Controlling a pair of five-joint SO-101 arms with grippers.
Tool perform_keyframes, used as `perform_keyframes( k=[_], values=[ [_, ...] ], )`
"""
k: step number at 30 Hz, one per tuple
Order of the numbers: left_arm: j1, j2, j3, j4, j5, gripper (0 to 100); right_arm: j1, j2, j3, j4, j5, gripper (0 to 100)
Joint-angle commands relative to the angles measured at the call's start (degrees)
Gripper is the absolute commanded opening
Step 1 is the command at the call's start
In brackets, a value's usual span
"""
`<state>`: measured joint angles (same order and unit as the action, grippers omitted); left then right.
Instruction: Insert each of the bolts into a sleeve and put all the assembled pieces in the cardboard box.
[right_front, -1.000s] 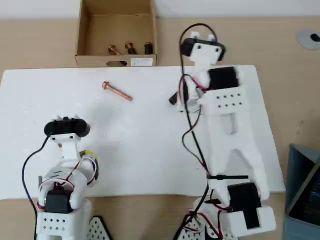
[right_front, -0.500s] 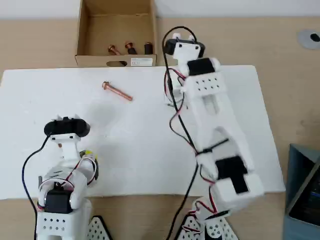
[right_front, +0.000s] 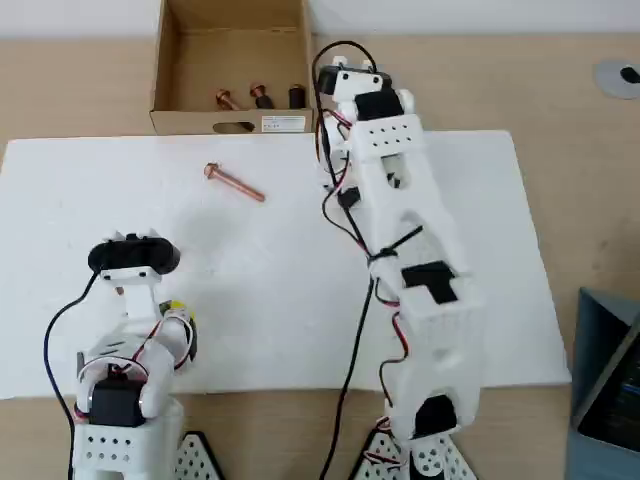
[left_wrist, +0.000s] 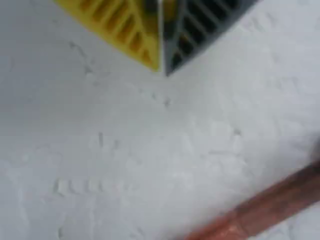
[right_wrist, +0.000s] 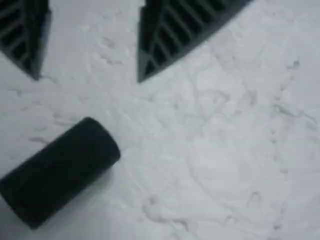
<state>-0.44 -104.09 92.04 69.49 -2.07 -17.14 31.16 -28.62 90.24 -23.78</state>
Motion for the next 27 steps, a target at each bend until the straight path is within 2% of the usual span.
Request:
perform_keyframes(
  k=[1, 12, 19, 27],
  values=[
    [0.44, -0.31, -0.35, 0.18, -0.09, 0, -0.22, 2.95, -6.81, 1.32, -0.26, 15.0],
    [0.44, -0.31, -0.35, 0.18, -0.09, 0, 0.92, 12.26, -18.33, 4.92, -0.44, 15.0],
    [0.44, -0.31, -0.35, 0.18, -0.09, 0, 1.01, 13.32, -19.03, 6.24, -0.44, 28.2],
    [0.44, -0.31, -0.35, 0.18, -0.09, 0, 1.10, 13.49, -19.03, 6.07, -0.44, 28.2]
  ],
)
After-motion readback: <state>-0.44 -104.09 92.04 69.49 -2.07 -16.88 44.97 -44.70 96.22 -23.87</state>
